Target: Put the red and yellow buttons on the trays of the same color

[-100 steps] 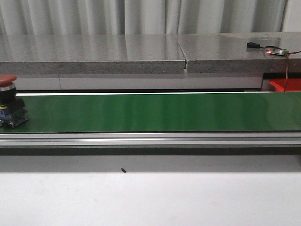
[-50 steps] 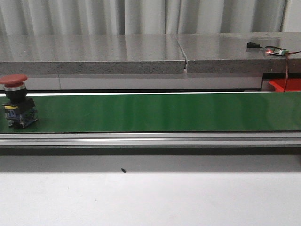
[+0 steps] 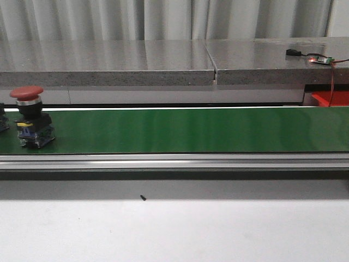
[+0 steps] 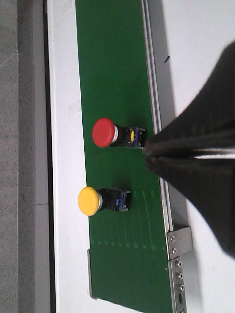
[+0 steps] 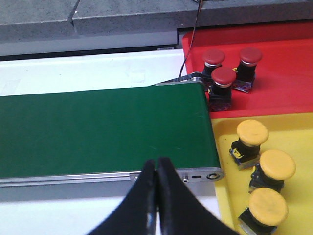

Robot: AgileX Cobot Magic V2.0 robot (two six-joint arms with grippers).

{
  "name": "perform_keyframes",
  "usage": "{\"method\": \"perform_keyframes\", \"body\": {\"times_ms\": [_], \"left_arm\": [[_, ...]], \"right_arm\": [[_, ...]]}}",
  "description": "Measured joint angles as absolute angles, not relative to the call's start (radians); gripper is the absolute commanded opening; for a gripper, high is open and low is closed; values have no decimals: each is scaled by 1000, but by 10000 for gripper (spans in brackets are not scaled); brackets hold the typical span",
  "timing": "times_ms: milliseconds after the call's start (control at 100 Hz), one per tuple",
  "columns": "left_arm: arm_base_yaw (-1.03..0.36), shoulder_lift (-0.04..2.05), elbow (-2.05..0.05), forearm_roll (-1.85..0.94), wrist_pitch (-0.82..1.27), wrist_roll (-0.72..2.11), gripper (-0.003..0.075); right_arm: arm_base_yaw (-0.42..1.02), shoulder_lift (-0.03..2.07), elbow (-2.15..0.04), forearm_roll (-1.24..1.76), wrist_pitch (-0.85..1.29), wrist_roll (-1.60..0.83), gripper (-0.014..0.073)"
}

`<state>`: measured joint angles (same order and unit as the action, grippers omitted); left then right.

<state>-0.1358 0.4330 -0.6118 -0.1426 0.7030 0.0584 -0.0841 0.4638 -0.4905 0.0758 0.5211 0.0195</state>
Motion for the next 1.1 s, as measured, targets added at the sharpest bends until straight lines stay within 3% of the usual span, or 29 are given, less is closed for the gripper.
{"method": "perform_keyframes", "body": {"times_ms": [1100], "left_arm": [[-136,433,-612,-143,703,58,-19]], "right_arm": [[-74,479,-523,81,561,19,-67]]}}
